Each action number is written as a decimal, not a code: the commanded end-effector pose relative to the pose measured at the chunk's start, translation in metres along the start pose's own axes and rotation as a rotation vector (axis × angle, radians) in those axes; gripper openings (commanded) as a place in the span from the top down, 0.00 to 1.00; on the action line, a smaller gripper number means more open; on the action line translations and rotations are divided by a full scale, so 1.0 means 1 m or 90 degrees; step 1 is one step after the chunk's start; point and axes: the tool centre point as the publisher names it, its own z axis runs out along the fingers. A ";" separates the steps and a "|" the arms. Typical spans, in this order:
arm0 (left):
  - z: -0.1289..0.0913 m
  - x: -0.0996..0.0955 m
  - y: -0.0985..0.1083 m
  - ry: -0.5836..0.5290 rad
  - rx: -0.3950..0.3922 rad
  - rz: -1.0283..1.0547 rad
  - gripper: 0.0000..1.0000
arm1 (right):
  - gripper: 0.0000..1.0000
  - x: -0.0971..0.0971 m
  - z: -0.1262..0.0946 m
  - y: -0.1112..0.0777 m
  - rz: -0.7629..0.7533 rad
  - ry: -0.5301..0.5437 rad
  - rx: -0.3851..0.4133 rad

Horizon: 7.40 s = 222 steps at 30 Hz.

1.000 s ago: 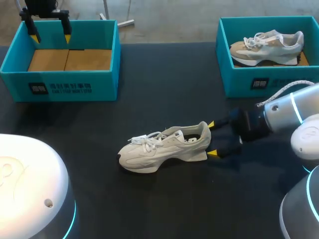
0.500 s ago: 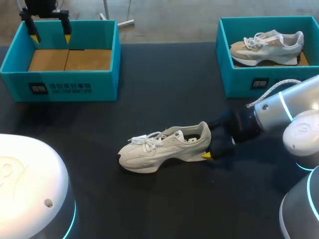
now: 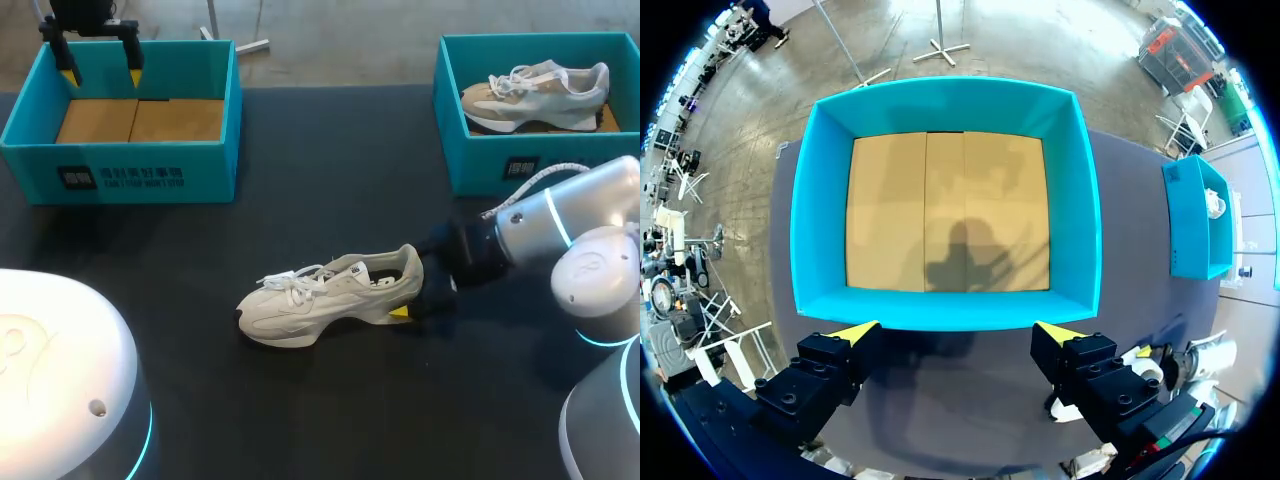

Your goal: Take the shoe out of the shoebox, open the shoe tongue, remove and reinsert the insole, then place the shoe into the shoebox

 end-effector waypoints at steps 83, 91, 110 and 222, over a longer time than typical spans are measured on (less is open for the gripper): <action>0.003 0.057 0.037 -0.030 0.014 0.016 0.00 | 1.00 -0.002 -0.011 -0.018 0.027 -0.067 0.011; -0.007 0.099 0.061 -0.033 0.037 0.014 0.00 | 1.00 -0.002 -0.011 -0.018 0.027 -0.067 0.011; 0.009 0.183 0.129 -0.018 0.035 -0.012 0.00 | 1.00 -0.002 -0.011 -0.018 0.027 -0.067 0.011; 0.152 0.342 0.255 -0.021 -0.094 0.127 0.00 | 1.00 -0.002 -0.011 -0.018 0.027 -0.067 0.011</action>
